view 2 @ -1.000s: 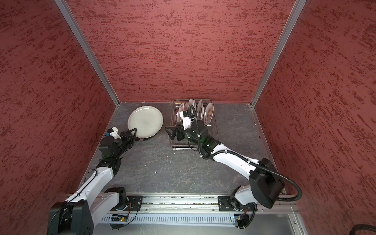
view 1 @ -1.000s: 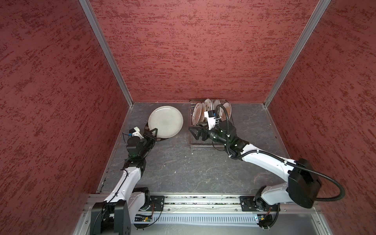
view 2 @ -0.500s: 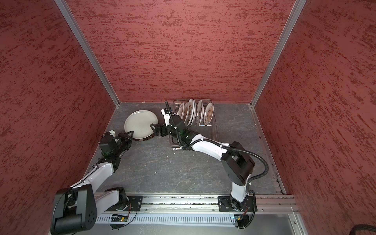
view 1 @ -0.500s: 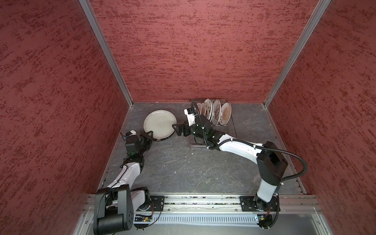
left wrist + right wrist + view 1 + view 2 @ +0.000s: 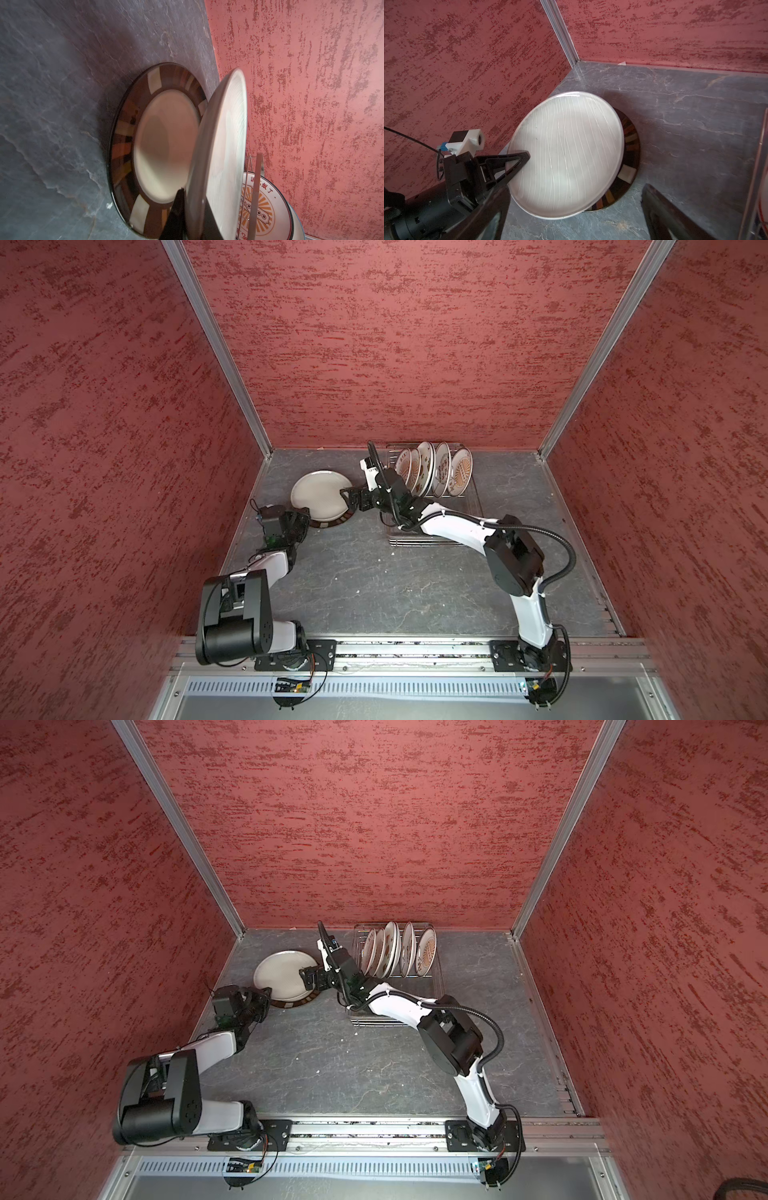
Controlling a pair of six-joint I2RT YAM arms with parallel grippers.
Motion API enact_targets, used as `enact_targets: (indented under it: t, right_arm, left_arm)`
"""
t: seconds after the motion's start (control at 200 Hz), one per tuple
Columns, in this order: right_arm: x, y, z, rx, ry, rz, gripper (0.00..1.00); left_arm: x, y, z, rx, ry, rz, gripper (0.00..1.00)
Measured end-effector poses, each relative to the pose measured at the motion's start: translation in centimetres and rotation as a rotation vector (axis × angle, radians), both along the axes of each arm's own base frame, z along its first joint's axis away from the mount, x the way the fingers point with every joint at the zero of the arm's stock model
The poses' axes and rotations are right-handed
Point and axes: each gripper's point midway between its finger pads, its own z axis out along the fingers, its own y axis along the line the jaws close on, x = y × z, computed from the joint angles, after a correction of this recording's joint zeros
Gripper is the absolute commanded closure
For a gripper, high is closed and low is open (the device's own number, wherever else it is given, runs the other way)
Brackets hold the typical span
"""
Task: Unload the plates from the dish rack
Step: Place the plate on the plate.
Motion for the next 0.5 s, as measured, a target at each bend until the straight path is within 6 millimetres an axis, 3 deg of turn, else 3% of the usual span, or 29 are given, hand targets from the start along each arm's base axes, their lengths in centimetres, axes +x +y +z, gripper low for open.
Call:
enact_targets:
  t: [0.501]
  right_arm:
    - [1.6, 0.9, -4.7, -0.095, 0.036, -0.020, 0.01]
  left_arm:
    - [1.4, 0.1, -3.6, 0.020, 0.090, -0.014, 1.00]
